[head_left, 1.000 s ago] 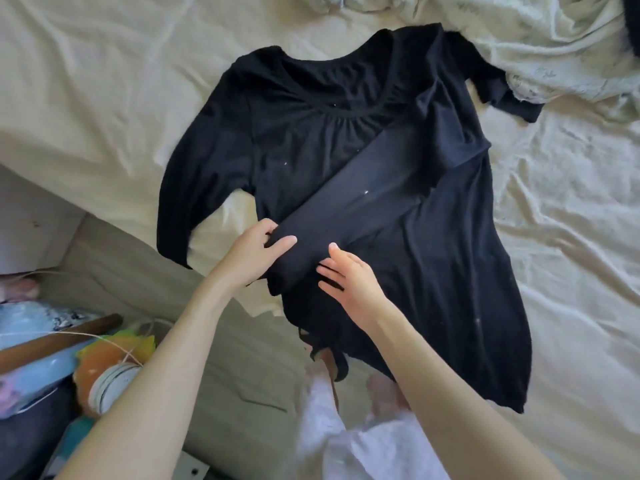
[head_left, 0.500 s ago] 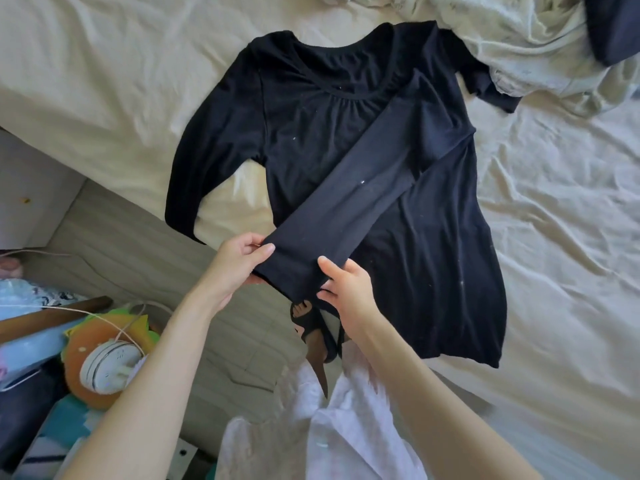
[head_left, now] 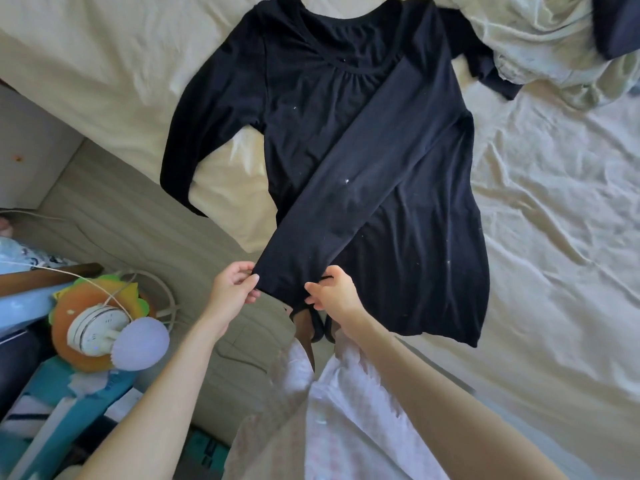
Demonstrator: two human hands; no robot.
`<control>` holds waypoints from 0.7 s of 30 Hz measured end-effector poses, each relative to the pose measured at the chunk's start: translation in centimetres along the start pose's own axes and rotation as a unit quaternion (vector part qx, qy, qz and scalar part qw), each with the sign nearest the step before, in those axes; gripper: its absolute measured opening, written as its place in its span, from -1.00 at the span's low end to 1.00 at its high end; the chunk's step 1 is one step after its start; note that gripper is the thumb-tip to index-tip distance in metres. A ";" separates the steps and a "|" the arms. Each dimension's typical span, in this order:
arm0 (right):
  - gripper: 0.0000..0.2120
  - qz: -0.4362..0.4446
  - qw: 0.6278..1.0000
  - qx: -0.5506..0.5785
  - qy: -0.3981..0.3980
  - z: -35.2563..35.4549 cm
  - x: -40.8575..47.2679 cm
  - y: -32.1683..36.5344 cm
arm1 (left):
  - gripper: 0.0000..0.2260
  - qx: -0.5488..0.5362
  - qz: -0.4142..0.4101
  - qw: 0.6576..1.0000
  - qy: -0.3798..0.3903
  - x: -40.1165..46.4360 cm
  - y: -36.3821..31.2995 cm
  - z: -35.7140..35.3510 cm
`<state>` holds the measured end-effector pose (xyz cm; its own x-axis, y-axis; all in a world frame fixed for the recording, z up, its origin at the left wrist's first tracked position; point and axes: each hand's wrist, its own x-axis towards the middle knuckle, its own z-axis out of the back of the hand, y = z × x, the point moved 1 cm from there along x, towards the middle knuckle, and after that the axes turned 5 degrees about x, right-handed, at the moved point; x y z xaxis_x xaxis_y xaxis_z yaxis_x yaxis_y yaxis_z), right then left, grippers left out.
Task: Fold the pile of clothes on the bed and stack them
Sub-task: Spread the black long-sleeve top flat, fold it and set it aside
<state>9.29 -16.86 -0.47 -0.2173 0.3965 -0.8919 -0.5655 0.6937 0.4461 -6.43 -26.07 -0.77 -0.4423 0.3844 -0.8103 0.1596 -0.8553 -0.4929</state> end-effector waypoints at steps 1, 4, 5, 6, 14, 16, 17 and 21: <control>-0.70 -0.008 1.000 -0.013 -0.006 0.5 0.4 -0.3 | -0.77 0.035 0.012 0.999 0.010 0.3 0.3 -0.3; -0.63 0.002 0.996 -0.069 -0.058 3.2 1.6 0.0 | -0.66 0.142 0.037 0.988 0.043 1.7 0.3 -1.1; -0.65 0.015 0.993 -0.089 -0.079 4.4 2.0 0.4 | -0.65 0.157 0.030 0.986 0.043 2.2 -0.1 -1.5; -0.67 0.031 0.989 -0.109 -0.099 5.6 2.3 0.9 | -0.65 0.168 0.015 0.985 0.034 2.8 -0.6 -2.0; -0.62 0.260 0.839 -0.428 -0.211 12.8 3.9 2.3 | -0.59 0.061 -0.098 0.990 -0.078 9.0 -6.3 -4.3; -0.55 0.273 0.812 -0.478 -0.197 13.4 4.3 1.7 | -0.64 0.002 -0.088 0.993 -0.079 10.3 -6.8 -4.6; -0.53 0.274 0.804 -0.492 -0.192 13.6 4.5 1.3 | -0.70 -0.011 -0.086 0.994 -0.065 10.5 -6.5 -4.8; -0.49 0.280 0.794 -0.505 -0.191 13.5 4.3 -0.1 | -0.83 0.040 -0.064 0.997 0.019 9.9 -3.3 -6.1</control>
<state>19.22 -7.11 -3.34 -0.5116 0.7593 -0.4022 -0.8567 -0.4153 0.3058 -5.94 -17.35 -9.06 -0.4197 0.5039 -0.7549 0.0317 -0.8231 -0.5670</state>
